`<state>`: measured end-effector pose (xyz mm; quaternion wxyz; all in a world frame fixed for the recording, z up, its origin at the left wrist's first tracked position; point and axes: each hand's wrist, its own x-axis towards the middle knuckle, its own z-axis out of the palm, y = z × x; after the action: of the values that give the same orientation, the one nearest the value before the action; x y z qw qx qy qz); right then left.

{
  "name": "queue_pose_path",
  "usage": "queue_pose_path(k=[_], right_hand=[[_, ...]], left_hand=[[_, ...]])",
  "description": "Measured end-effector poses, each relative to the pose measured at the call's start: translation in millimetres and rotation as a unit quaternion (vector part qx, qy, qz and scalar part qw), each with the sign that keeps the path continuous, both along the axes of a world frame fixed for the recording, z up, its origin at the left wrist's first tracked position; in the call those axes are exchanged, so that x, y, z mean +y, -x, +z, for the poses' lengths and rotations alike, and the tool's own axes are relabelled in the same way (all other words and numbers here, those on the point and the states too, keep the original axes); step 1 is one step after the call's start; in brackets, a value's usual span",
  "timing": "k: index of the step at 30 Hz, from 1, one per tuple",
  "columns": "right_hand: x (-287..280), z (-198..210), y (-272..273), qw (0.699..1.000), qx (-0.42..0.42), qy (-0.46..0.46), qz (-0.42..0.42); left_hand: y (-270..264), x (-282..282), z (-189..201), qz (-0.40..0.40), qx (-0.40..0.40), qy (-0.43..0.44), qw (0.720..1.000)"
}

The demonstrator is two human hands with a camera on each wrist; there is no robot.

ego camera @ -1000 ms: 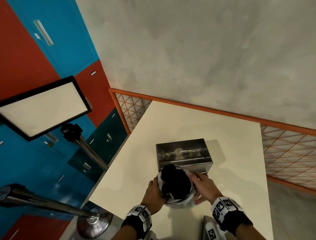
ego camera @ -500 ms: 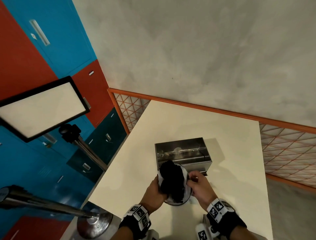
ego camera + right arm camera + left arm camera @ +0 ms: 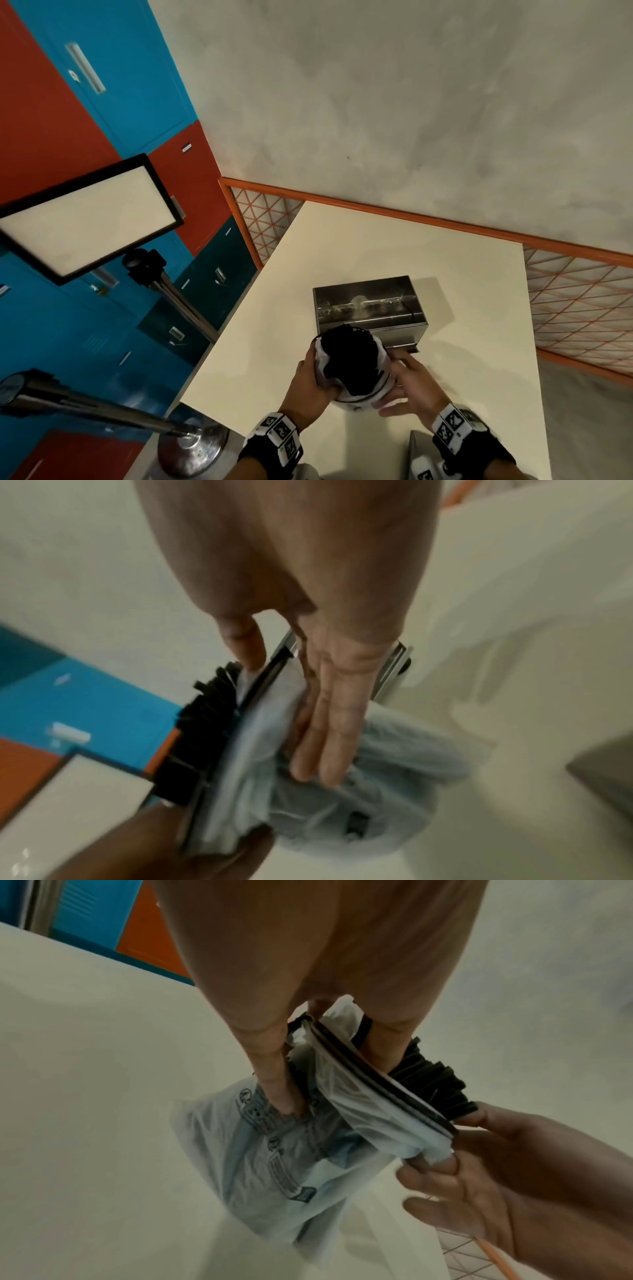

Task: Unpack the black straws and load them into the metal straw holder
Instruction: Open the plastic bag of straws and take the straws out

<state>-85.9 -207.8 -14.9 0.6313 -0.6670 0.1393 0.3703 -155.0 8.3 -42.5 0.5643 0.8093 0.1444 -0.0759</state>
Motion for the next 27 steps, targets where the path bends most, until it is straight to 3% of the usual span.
queue_pose_path(k=[4, 8, 13, 18, 22, 24, 27], right_hand=[[10.3, -1.9, 4.2, 0.998, -0.023, -0.054, -0.030], [7.2, -15.2, 2.2, 0.989, 0.027, -0.121, -0.080], [6.3, -34.8, 0.8, 0.993, 0.016, -0.065, -0.102], [-3.1, -34.1, -12.0, 0.991, -0.113, 0.073, -0.004], [-26.3, -41.4, -10.5, 0.947, -0.242, 0.162, 0.134], [-25.8, -41.5, -6.5, 0.934, -0.252, 0.165, 0.192], [-13.7, -48.4, -5.3, 0.939, -0.263, 0.117, 0.191]], left_hand=[[-0.9, -8.4, 0.5, -0.001, -0.020, 0.030, 0.999], [-1.4, -8.0, 4.5, 0.025, -0.029, 0.081, 0.996], [6.1, -1.9, -12.5, 0.048, 0.014, 0.008, 0.999], [8.2, 7.1, -12.4, 0.053, -0.003, -0.036, 0.998], [8.1, 14.2, -3.4, 0.047, -0.050, -0.081, 0.994], [7.0, 13.4, 1.7, 0.044, -0.073, -0.088, 0.993], [6.2, 8.6, 8.7, 0.034, -0.079, -0.078, 0.993]])
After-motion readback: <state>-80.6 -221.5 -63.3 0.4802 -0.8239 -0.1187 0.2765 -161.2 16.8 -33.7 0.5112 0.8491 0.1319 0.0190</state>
